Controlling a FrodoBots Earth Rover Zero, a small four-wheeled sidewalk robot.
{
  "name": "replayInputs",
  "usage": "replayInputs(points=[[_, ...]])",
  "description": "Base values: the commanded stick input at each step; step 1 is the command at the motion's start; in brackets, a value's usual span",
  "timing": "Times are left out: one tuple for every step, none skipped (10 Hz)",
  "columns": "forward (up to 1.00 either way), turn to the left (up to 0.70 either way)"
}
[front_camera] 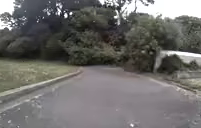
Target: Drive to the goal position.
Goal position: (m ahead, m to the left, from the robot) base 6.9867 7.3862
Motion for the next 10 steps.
replayInputs(points=[[1.00, 0.10], [1.00, 0.33], [1.00, 0.27], [1.00, -0.23], [1.00, -0.31], [1.00, -0.40], [1.00, -0.38], [1.00, 0.00], [1.00, 0.00], [1.00, 0.00]])
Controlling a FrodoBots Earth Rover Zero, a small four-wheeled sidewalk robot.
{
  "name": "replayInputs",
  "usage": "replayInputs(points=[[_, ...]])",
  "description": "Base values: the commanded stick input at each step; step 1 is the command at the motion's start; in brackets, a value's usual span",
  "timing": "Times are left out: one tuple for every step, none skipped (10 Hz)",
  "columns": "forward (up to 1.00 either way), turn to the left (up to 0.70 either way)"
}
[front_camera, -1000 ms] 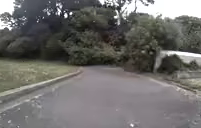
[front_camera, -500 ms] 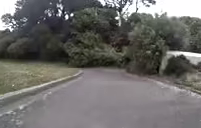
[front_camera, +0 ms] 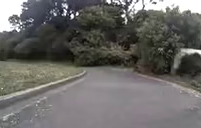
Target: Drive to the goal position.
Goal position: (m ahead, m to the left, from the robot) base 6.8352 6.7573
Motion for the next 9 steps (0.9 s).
replayInputs(points=[[1.00, 0.00], [1.00, 0.00], [1.00, 0.00], [1.00, 0.00], [1.00, 0.00], [1.00, 0.00], [1.00, -0.23], [1.00, -0.35], [1.00, -0.19]])
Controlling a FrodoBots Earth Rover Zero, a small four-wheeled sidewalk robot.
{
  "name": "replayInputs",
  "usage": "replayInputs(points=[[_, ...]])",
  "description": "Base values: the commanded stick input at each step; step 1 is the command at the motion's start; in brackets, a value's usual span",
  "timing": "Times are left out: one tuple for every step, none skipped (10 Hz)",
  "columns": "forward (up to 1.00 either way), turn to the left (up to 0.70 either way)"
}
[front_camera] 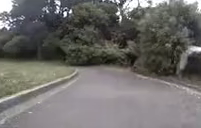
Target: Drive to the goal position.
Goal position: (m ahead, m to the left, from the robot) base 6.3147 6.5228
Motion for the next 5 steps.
replayInputs(points=[[1.00, 0.00], [1.00, 0.00], [1.00, 0.00], [1.00, 0.00], [1.00, 0.00]])
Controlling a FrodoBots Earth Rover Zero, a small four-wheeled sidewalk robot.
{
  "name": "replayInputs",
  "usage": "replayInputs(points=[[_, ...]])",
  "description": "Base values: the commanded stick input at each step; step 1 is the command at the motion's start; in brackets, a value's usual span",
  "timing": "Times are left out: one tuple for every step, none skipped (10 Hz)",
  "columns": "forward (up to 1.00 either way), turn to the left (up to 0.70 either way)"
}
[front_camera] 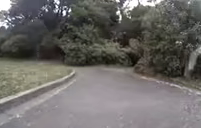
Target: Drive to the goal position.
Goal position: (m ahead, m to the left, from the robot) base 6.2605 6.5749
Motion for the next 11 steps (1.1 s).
replayInputs(points=[[1.00, 0.00], [1.00, 0.00], [1.00, 0.00], [1.00, 0.00], [1.00, 0.00], [1.00, 0.00], [1.00, 0.00], [1.00, 0.00], [1.00, 0.00], [1.00, 0.00], [1.00, 0.00]])
